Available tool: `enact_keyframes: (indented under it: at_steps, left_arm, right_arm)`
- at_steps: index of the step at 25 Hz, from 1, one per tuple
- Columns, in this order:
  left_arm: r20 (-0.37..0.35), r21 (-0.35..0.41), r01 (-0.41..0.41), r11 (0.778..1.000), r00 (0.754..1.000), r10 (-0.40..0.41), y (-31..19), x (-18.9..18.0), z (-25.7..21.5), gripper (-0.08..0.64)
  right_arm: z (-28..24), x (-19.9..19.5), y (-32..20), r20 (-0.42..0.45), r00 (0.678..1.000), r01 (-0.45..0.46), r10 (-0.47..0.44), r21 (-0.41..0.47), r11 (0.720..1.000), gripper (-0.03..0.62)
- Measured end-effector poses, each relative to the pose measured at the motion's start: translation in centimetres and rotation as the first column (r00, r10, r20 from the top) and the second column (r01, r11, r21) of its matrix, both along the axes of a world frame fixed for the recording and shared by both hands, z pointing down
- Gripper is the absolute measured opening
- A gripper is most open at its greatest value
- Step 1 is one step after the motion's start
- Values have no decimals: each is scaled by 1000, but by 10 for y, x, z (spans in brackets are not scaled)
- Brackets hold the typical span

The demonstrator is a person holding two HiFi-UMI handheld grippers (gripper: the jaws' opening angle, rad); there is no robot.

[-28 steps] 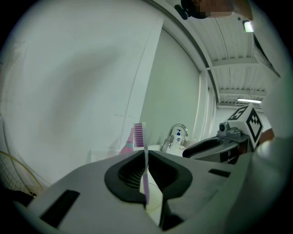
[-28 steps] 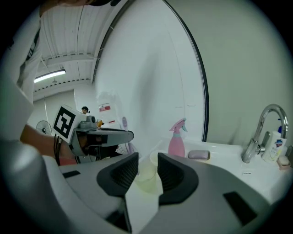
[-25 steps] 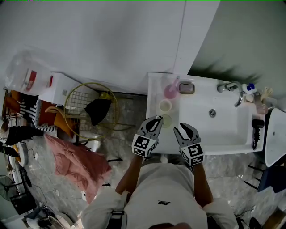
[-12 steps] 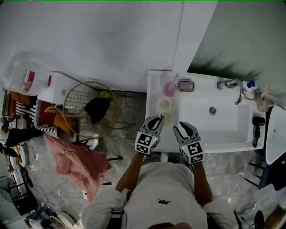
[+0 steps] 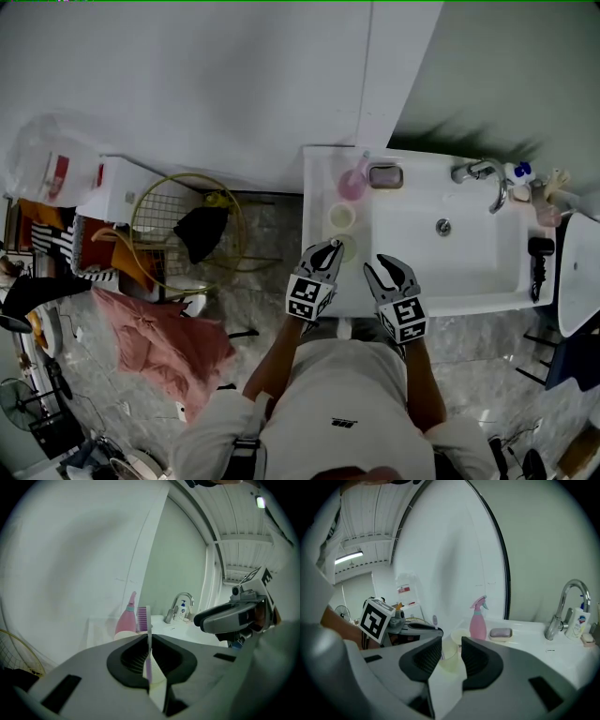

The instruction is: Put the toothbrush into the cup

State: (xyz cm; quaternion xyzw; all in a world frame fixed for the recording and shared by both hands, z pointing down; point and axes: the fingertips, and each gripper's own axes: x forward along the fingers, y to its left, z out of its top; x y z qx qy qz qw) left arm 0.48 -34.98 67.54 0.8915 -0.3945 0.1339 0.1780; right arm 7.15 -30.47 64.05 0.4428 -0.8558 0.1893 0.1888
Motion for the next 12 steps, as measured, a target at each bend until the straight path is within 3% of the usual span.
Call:
enact_keyframes:
  at_steps: [12]
  left_arm:
    - [29, -4, -8, 1000, 1000, 8, 4, 4, 12, 43]
  right_arm:
    - [0, 6, 6, -3, 1000, -25, 25, 2, 1000, 144]
